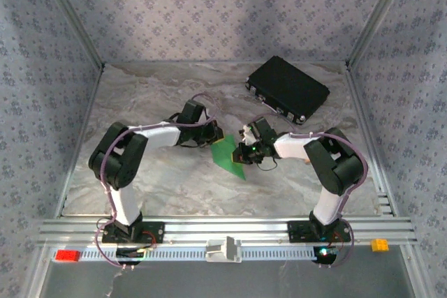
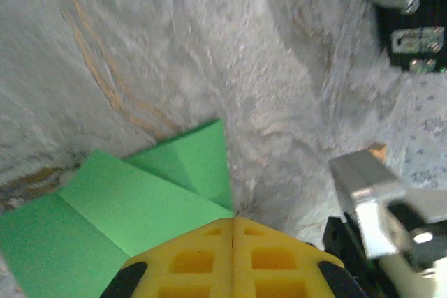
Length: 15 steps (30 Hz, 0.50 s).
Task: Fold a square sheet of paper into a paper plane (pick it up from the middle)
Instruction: Fourth fold the wing at the center of the table.
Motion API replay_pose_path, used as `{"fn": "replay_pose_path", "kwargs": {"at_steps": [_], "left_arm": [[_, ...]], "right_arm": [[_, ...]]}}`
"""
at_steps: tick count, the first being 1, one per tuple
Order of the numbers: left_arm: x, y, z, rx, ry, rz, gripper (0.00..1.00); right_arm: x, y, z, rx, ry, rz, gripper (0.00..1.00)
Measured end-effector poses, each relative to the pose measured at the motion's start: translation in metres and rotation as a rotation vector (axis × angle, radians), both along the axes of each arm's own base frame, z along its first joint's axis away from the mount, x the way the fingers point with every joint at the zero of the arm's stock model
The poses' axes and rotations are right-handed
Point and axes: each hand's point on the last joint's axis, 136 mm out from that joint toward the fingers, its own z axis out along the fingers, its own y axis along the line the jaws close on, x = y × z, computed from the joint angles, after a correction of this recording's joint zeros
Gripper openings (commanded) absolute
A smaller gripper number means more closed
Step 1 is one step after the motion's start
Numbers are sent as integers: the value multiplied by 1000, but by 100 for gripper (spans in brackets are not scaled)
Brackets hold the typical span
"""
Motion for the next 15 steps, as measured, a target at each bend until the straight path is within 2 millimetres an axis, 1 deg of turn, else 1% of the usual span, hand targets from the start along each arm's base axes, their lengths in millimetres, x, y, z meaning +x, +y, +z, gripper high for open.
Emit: {"fn": "replay_pose_path", "kwargs": {"at_steps": [3, 6, 12, 15], "left_arm": [[-4, 1, -17, 18, 29, -2, 0], [-7, 7, -34, 40, 60, 3, 0], [-4, 11, -36, 15, 78, -9, 0], [1, 15, -36, 23, 88, -6, 0]], "right_arm": [[0, 0, 0, -1, 1, 0, 2], [0, 0, 0, -1, 0, 0, 2], [0, 0, 0, -1, 0, -1, 2], [0, 0, 0, -1, -1, -1, 2]]}}
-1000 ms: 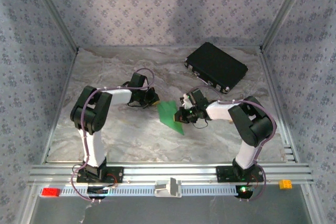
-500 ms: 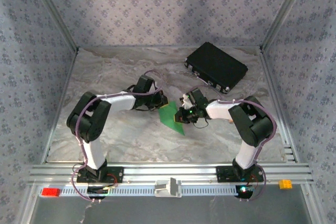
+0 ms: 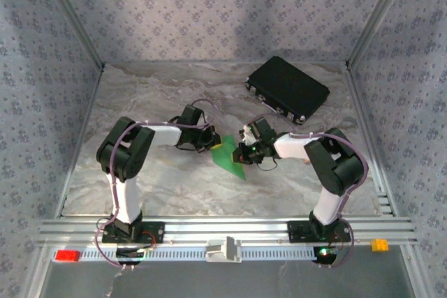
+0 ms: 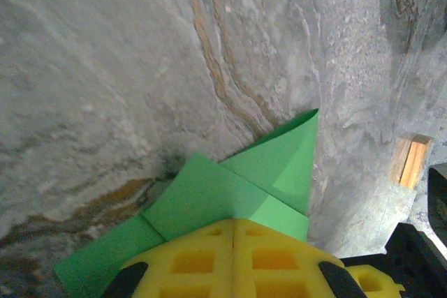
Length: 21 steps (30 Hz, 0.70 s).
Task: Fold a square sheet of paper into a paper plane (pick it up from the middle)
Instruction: Fourth fold the wing at the center of the table.
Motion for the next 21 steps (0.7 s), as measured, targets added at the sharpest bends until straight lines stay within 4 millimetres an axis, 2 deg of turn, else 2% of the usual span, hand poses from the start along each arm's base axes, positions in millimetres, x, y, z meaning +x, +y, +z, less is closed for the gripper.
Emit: {"fn": "replay_pose_path", "kwargs": {"at_steps": [8, 14, 18, 21], "left_arm": [[23, 18, 1, 40, 0, 46, 0], [28, 25, 4, 63, -17, 72, 0], [32, 26, 23, 71, -70, 89, 4], [30, 17, 44, 56, -120, 74, 4]], "right_arm": [[0, 0, 0, 0, 0, 0, 2], [0, 0, 0, 0, 1, 0, 2], [0, 0, 0, 0, 1, 0, 2], [0, 0, 0, 0, 1, 0, 2]]}}
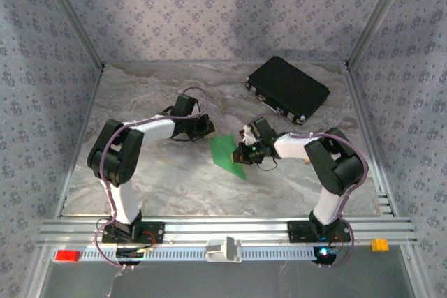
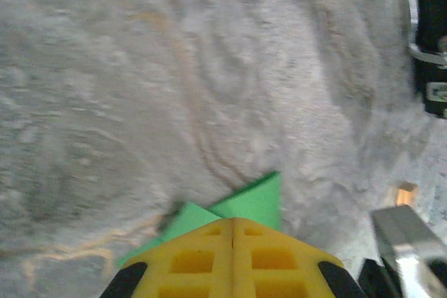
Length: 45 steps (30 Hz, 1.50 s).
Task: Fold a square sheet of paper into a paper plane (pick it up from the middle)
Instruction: Fourth fold the wing at the center of the table.
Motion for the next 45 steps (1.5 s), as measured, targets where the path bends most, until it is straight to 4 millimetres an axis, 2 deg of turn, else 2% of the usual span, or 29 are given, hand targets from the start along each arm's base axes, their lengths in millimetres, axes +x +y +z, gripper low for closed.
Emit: {"fn": "replay_pose_path", "kwargs": {"at_steps": [3, 9, 14, 22, 31, 34, 38, 45], "left_arm": [[-10, -15, 5, -8, -13, -40, 2], [-36, -39, -13, 2, 29, -121, 0], [-48, -34, -43, 29, 96, -122, 0], [-46, -33, -43, -3, 89, -122, 0], [-46, -35, -43, -32, 89, -131, 0], [-46, -35, -43, -33, 88, -131, 0], [-46, -34, -43, -38, 91, -131, 0], [-47, -35, -44, -50, 94, -137, 0]], "right_arm": [[0, 0, 0, 0, 0, 0, 2], [0, 0, 0, 0, 0, 0, 2], [0, 0, 0, 0, 1, 0, 3], [-1, 0, 6, -12, 20, 0, 3], [19, 29, 34, 36, -39, 24, 4], [21, 34, 24, 28, -26, 27, 4], [15, 29, 1, -4, 18, 20, 4], [9, 24, 2, 17, -13, 15, 5]]}}
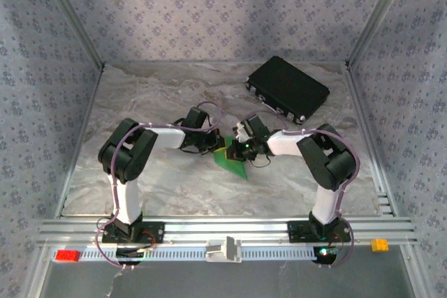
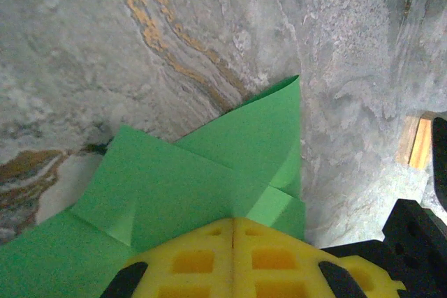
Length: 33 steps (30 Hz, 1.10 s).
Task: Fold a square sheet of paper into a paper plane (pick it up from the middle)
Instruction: Fourth fold the wing at the center of the table.
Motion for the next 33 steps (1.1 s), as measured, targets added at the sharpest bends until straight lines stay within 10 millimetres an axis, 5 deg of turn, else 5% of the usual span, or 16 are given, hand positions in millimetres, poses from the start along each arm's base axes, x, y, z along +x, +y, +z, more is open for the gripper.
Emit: {"fn": "replay_pose_path", "kwargs": {"at_steps": [20, 33], "left_arm": [[0, 0, 0, -25, 18, -4, 0], [0, -2, 0, -35, 22, -8, 0]], "right_arm": [[-71, -54, -4, -21, 35, -13, 7], [-90, -70, -4, 29, 30, -72, 7]]}}
